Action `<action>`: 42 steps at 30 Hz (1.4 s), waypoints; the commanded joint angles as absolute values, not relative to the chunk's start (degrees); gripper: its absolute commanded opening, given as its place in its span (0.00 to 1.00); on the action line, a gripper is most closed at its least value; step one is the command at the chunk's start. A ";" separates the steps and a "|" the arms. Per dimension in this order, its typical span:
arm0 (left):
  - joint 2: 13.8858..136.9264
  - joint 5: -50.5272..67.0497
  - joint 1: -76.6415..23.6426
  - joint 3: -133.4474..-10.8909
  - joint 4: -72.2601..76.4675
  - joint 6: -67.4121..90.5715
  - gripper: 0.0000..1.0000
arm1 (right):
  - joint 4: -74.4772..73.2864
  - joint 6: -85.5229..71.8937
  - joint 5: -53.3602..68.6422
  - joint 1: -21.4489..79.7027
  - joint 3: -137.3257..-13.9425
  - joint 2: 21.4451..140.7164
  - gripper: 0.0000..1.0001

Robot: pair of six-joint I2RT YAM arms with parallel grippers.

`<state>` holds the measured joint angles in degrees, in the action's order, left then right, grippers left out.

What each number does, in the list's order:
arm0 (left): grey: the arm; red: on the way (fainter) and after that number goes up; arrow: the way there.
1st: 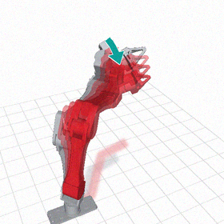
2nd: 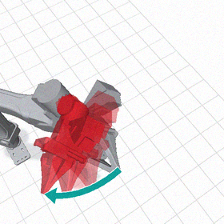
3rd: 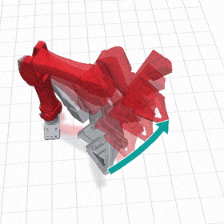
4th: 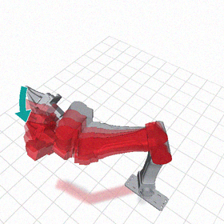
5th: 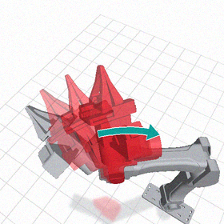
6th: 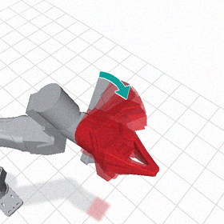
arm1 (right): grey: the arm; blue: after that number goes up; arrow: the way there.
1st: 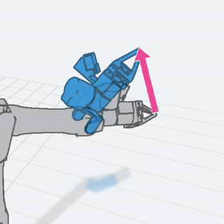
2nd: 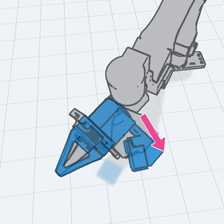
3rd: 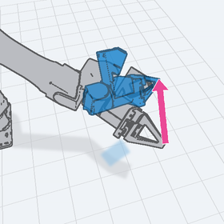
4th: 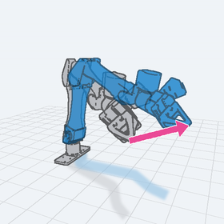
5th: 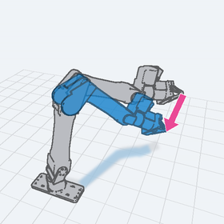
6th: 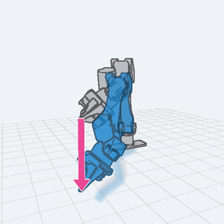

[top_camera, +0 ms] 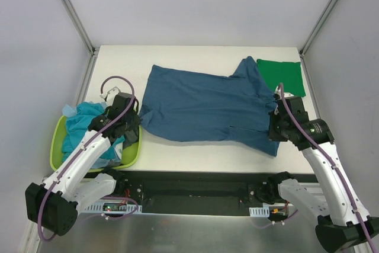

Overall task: Fold and stack the t-shirts
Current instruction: Fold the flattened tshirt in 1/3 of the way

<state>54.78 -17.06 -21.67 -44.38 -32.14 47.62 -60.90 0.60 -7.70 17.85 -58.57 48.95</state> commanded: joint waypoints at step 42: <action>102.56 -27.86 -15.12 -79.10 -32.17 47.02 0.00 | -44.73 10.63 -7.73 4.04 -98.06 107.47 0.02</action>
<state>101.23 -25.54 -16.73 -76.69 -31.79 47.11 -46.76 6.94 -8.25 4.32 -89.25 102.04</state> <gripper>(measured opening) 0.004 0.028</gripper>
